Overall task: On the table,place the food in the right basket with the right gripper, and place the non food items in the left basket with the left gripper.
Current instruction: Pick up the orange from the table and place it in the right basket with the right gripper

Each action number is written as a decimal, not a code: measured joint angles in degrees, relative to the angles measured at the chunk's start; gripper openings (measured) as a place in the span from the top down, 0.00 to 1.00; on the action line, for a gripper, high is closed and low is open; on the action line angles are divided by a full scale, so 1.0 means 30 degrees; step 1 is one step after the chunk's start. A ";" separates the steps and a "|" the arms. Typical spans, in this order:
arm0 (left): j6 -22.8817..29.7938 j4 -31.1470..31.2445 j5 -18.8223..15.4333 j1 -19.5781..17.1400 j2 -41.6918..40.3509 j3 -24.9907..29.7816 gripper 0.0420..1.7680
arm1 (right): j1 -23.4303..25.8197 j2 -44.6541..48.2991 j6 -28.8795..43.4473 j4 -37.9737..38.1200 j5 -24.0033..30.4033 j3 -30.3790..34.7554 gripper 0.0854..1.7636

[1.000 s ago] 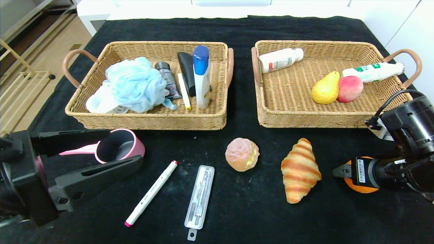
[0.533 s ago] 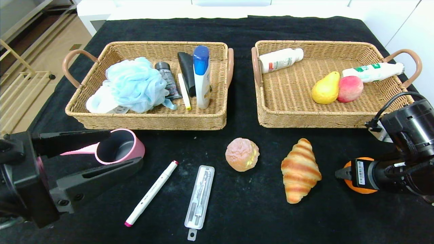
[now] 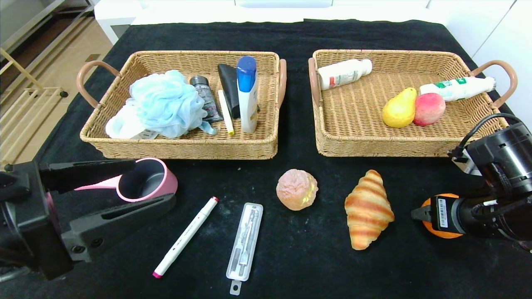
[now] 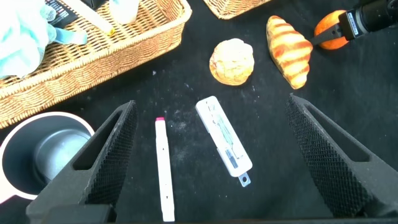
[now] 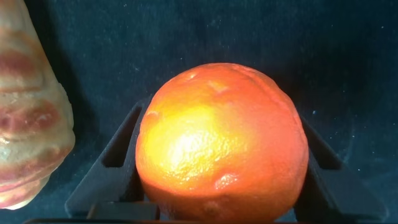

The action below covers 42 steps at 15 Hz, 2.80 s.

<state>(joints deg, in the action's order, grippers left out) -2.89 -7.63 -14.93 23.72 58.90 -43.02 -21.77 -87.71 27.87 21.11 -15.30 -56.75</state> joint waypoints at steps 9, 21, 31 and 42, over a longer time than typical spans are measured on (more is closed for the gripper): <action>0.0000 -0.0016 0.0000 0.0000 0.0000 0.0016 0.03 | -0.0126 0.0317 -0.0028 0.0171 0.0106 0.0130 0.30; 0.0000 0.0000 -0.0037 0.0000 0.0024 0.0016 0.03 | -0.1166 0.1849 -0.1950 0.0597 -0.0053 -0.2857 0.30; -0.0020 -0.0138 -0.0016 0.0000 0.0024 -0.0037 0.03 | -0.1922 -0.1162 -0.3836 0.0898 -0.0061 -0.9472 0.30; -0.0232 -0.0028 -0.0028 0.0008 -0.0012 -0.0012 0.03 | -0.2324 -0.5356 -0.4661 -0.2068 -0.0118 -1.4438 0.30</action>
<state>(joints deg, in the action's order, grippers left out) -3.58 -7.72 -15.02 23.75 58.87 -43.06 -28.75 -103.78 13.89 14.91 -15.65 -100.06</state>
